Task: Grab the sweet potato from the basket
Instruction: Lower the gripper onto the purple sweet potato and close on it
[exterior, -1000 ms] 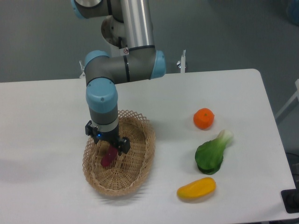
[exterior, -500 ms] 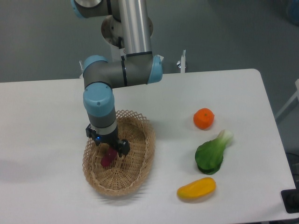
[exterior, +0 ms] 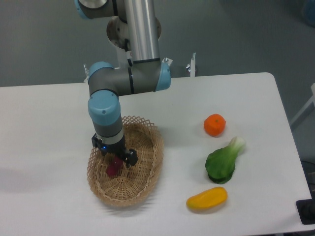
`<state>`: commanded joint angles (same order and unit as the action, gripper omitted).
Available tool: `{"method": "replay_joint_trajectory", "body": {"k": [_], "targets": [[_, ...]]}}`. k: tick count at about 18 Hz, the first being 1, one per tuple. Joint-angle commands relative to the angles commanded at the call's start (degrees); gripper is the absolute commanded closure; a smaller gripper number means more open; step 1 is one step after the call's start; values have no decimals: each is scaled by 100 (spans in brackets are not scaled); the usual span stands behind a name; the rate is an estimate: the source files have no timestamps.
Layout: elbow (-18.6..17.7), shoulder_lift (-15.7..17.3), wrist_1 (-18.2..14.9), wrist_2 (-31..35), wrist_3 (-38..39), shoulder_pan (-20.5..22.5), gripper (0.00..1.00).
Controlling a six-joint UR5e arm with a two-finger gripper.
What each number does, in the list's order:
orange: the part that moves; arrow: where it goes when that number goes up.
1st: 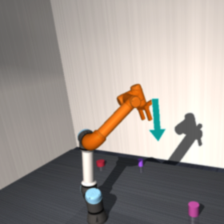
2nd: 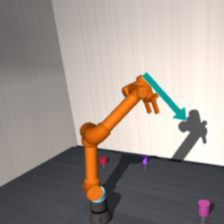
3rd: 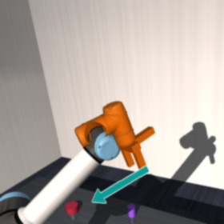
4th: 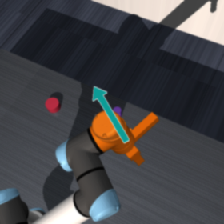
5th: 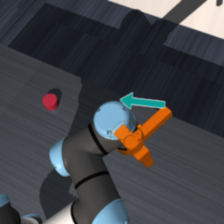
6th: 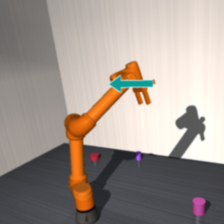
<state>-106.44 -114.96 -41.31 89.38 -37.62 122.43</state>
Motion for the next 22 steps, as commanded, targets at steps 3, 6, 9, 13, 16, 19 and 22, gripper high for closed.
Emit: {"method": "replay_joint_trajectory", "body": {"k": [3, 6, 9, 13, 16, 19, 22], "targets": [[0, 0, 0, 0, -17, 0, 38], [9, 0, 0, 0, -26, 0, 52], [9, 9, 0, 0, -70, 0, 59], [26, 18, 0, 0, -79, 0, 68], [26, 26, 0, 0, -88, 0, 72], [70, 70, 0, 0, -175, 0, 72], [132, 254, -9, -9, -482, 52, 72]]}}
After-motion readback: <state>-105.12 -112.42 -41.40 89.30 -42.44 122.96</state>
